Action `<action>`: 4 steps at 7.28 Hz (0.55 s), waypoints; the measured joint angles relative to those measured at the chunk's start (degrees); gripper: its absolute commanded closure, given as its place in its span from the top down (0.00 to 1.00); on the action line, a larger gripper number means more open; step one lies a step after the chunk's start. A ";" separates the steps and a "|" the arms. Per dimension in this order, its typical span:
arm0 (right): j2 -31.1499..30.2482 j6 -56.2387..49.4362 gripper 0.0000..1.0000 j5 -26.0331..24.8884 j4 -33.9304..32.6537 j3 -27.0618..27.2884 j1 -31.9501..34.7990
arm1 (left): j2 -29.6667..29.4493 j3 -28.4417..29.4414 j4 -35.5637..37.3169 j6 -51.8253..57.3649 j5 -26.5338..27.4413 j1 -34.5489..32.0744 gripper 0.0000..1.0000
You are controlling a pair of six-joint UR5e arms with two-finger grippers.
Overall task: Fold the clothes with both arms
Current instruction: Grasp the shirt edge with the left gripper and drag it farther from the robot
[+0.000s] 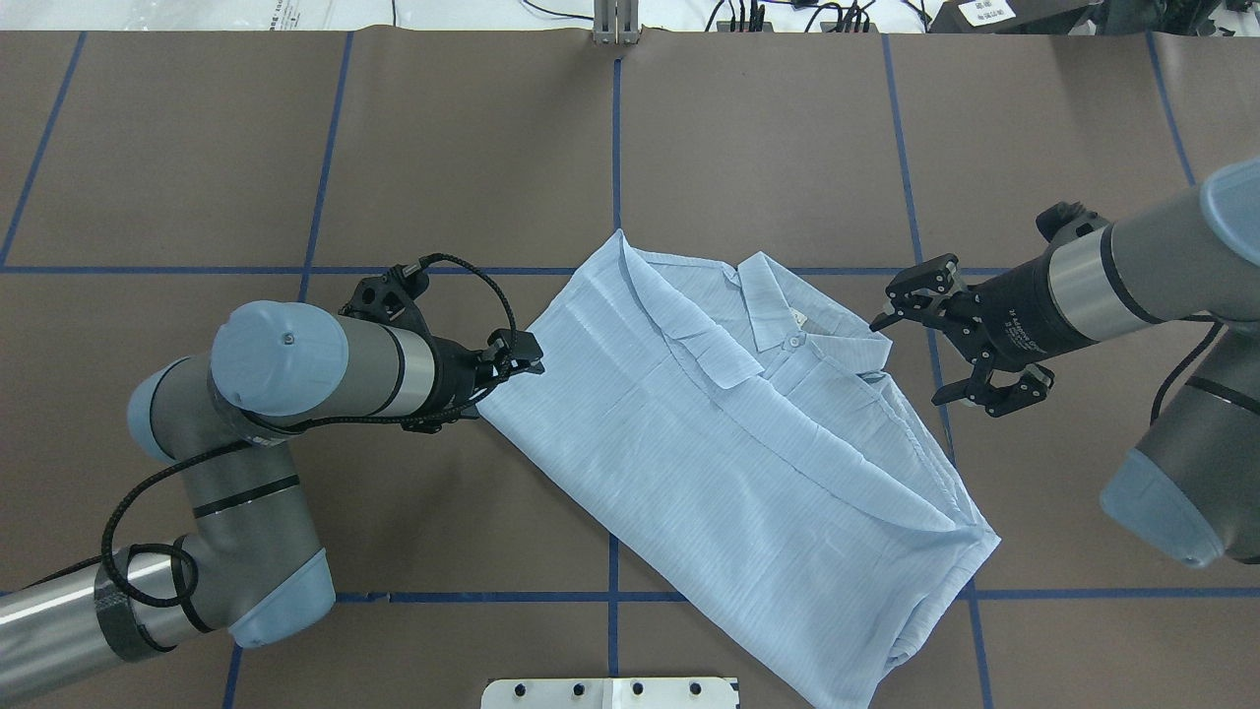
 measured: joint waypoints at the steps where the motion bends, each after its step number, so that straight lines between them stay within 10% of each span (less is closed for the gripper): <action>1: 0.41 -0.63 1.00 -0.09 0.00 -0.68 0.19 | 0.05 0.78 -1.29 1.36 0.64 0.68 0.98; 4: 1.16 -1.14 1.00 -0.22 -0.06 -1.71 0.45 | 0.64 2.98 -3.11 0.69 1.13 1.27 0.98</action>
